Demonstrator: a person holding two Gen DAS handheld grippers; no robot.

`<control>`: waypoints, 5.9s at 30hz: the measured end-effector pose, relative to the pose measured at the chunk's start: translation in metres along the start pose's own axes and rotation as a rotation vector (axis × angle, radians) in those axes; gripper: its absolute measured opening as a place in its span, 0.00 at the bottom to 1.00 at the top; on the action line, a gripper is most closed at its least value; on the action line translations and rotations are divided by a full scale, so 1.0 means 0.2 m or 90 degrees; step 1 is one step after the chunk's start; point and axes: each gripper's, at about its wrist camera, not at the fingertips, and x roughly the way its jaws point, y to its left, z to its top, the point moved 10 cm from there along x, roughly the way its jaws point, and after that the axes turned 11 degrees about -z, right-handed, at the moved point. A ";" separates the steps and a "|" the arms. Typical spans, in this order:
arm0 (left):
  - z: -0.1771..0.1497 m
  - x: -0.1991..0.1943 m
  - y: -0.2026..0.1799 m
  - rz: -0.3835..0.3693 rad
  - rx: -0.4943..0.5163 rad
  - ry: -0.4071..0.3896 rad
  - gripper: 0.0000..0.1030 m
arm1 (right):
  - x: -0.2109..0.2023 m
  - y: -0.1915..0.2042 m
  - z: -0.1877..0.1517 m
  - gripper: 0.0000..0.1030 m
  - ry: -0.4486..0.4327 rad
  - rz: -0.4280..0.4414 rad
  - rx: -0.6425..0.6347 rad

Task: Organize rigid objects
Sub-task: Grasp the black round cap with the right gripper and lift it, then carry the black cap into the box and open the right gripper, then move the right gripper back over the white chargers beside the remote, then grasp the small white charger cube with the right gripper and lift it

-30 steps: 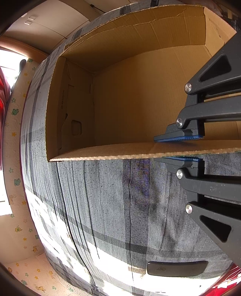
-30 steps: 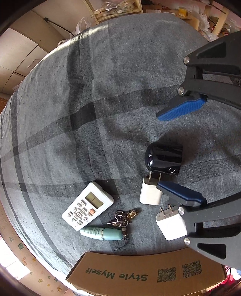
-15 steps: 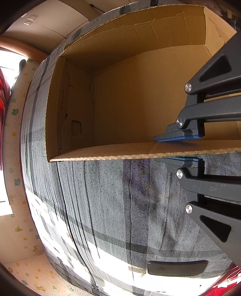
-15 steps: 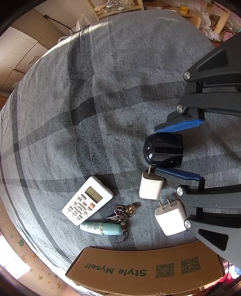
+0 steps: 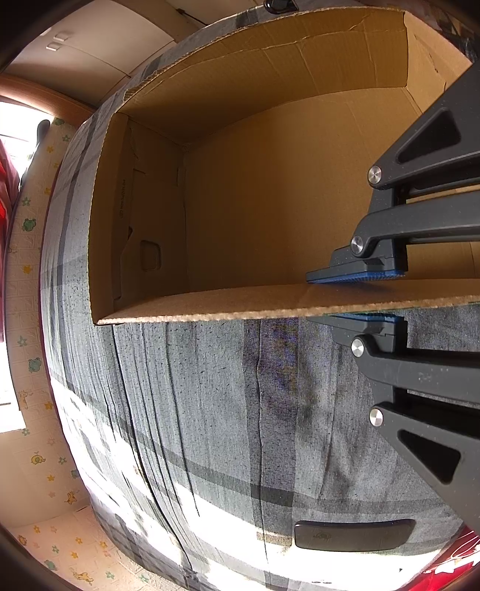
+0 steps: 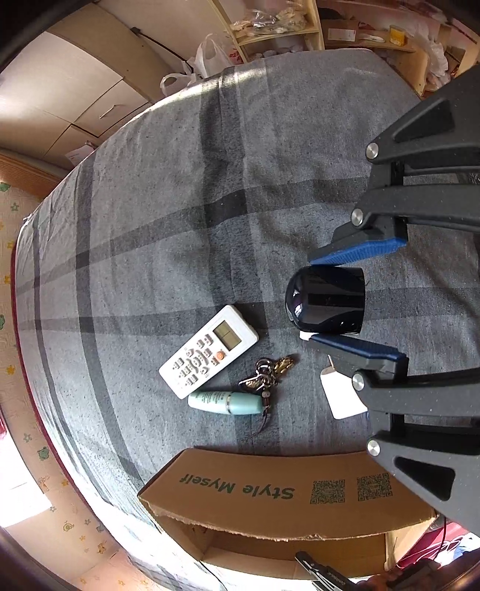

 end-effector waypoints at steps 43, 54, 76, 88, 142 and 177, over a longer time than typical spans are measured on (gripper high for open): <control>0.01 0.01 0.01 0.005 0.006 0.002 0.14 | -0.36 1.24 0.18 0.39 -0.084 0.098 -0.227; 0.01 0.01 0.00 0.009 0.007 0.003 0.14 | -0.20 1.49 0.08 0.39 -0.041 0.099 -0.264; 0.00 0.01 0.00 0.009 0.006 0.004 0.14 | 0.15 1.65 -0.10 0.40 0.051 0.065 -0.310; 0.00 0.02 -0.01 0.014 0.008 0.006 0.14 | 0.07 1.58 -0.04 0.50 0.020 0.080 -0.290; 0.01 0.02 -0.01 0.022 0.011 0.007 0.13 | -0.16 0.30 0.27 1.00 -0.083 -0.034 -0.073; 0.00 0.03 -0.01 0.026 0.014 0.010 0.13 | 0.53 0.11 -0.09 0.92 0.092 -0.035 0.056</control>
